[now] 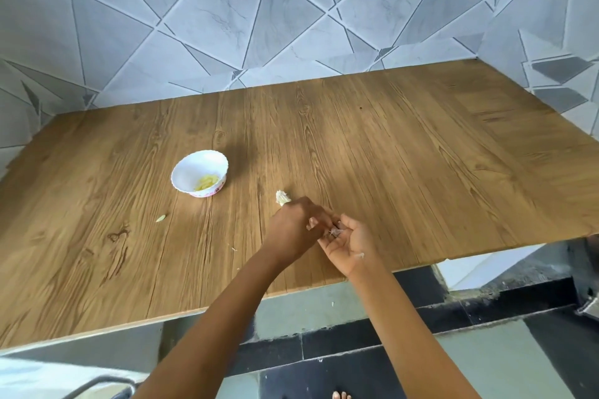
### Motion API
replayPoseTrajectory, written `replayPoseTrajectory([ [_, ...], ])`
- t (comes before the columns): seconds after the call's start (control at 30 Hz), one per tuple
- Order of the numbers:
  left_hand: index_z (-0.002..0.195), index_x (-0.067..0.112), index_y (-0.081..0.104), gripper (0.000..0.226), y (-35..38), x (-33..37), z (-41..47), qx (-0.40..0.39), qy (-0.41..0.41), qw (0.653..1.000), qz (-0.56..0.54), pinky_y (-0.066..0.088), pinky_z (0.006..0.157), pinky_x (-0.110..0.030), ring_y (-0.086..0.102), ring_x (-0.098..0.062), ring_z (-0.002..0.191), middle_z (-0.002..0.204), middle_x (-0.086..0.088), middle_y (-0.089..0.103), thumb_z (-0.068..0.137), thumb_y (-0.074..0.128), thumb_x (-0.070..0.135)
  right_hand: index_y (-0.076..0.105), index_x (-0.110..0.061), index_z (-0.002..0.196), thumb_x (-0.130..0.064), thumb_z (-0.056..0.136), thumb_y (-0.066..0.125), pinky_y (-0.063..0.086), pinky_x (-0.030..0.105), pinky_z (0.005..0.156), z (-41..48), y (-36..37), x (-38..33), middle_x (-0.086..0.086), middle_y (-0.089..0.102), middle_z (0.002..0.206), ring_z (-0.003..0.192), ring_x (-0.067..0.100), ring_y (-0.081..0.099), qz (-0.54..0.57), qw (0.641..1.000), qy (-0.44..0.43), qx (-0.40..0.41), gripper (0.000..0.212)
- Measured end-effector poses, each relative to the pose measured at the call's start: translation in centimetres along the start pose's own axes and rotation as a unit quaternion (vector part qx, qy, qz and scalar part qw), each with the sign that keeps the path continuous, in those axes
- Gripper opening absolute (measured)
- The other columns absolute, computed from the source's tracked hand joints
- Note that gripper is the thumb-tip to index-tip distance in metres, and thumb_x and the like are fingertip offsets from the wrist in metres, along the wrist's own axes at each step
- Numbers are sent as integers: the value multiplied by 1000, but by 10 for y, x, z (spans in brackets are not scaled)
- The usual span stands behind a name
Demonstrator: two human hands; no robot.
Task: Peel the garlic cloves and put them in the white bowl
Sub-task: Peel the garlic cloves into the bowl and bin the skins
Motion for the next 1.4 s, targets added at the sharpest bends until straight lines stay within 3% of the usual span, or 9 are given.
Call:
replayPoseTrajectory([
  [0.13, 84, 18, 74, 11, -9, -5, -5, 19, -15, 1000, 0, 48, 61, -29, 50, -9, 67, 87, 1, 63, 78, 69, 12, 60, 6, 86, -15, 101, 34, 57, 32, 68, -2, 8, 10, 21, 68, 73, 69, 27, 65, 3, 1000, 16, -4, 36],
  [0.3, 98, 20, 74, 33, -10, -8, -10, -6, -2, 1000, -7, 54, 71, -37, 63, -14, 79, 92, 0, 70, 82, 57, -2, 57, 3, 81, -13, 100, 36, 50, 31, 72, -6, 9, 16, 16, 66, 66, 73, 23, 59, -10, 1000, 21, 19, 32],
  [0.43, 94, 25, 74, 37, -18, -17, -13, 16, -27, 999, -14, 55, 70, -35, 66, -8, 78, 85, 10, 73, 80, 55, -3, 56, 4, 100, -15, 100, 35, 54, 33, 70, -2, 12, 24, 19, 62, 90, 79, 26, 62, -12, 999, 36, 10, 29],
  [0.57, 92, 18, 74, 24, -29, -27, -19, 45, -41, 998, -6, 56, 70, -36, 67, -14, 76, 87, 4, 74, 82, 60, 2, 58, 9, 101, -17, 102, 33, 58, 32, 61, -1, 16, 30, 21, 65, 88, 80, 28, 63, -7, 999, 45, 3, 37],
  [0.7, 88, 21, 74, 22, -47, -49, -32, 88, -80, 993, 0, 57, 67, -35, 65, -11, 73, 85, 7, 73, 83, 61, 5, 59, 9, 90, -17, 102, 33, 58, 33, 63, -3, 22, 40, 20, 67, 77, 81, 29, 63, -2, 999, 53, 10, 38],
  [0.8, 89, 21, 74, 23, -66, -76, -47, 112, -129, 985, 16, 57, 70, -34, 65, -11, 75, 89, 7, 73, 84, 60, 4, 59, 7, 87, -20, 103, 30, 55, 33, 75, -2, 27, 46, 18, 63, 83, 81, 26, 61, -15, 999, 49, 18, 42],
  [0.97, 102, 13, 73, 37, -83, -125, -75, 68, -222, 970, 68, 54, 87, -33, 66, -18, 95, 110, -2, 70, 85, 48, -9, 58, 5, 88, -22, 104, 28, 56, 28, 52, 3, 29, 60, 17, 62, 87, 80, 24, 60, -28, 997, 60, 26, 44],
  [1.13, 109, 4, 70, 40, -59, -118, -80, -2, -145, 983, 111, 52, 87, -37, 63, -29, 100, 112, -13, 65, 83, 45, -14, 58, 4, 86, -22, 104, 27, 56, 28, 53, 3, 32, 70, 17, 63, 83, 80, 24, 60, -47, 997, 63, 25, 44],
  [1.4, 93, 9, 74, 16, -38, -99, -98, -47, -95, 978, 180, 56, 67, -38, 65, -24, 73, 89, -7, 67, 86, 60, 5, 58, 4, 87, -21, 103, 27, 57, 27, 58, 3, 31, 68, 16, 62, 86, 81, 24, 61, -53, 997, 53, 24, 43],
])
Point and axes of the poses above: each hand's wrist, its own z-axis towards the middle knuckle, its own y-axis out of the palm, x = y × z, the point moved 8 cm from there along z, towards the middle knuckle
